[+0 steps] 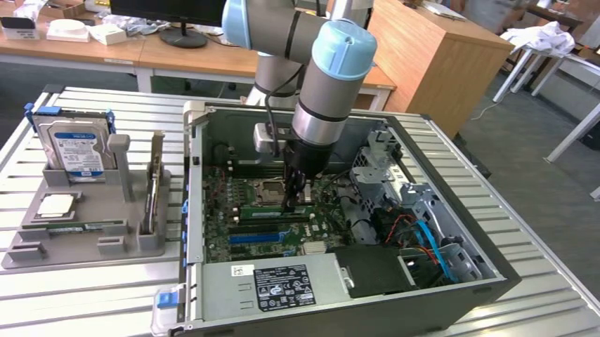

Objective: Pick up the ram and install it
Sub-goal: 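Insert the ram into the slot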

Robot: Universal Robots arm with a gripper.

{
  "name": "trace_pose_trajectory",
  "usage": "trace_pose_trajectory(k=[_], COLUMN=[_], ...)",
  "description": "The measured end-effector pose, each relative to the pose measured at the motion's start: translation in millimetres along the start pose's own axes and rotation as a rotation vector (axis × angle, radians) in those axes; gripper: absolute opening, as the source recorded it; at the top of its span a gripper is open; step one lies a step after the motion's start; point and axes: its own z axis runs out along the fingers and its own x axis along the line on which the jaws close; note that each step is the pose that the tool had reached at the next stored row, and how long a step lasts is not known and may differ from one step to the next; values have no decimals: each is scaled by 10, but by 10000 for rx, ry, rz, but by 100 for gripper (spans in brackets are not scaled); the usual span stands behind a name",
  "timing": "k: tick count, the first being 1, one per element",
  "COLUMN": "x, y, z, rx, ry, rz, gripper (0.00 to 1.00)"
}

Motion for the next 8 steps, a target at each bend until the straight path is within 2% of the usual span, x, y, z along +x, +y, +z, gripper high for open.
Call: trace_pose_trajectory(k=[8], x=[0], y=[0], z=[0], rx=[-1], ry=[2], rz=[-60], gripper=[12])
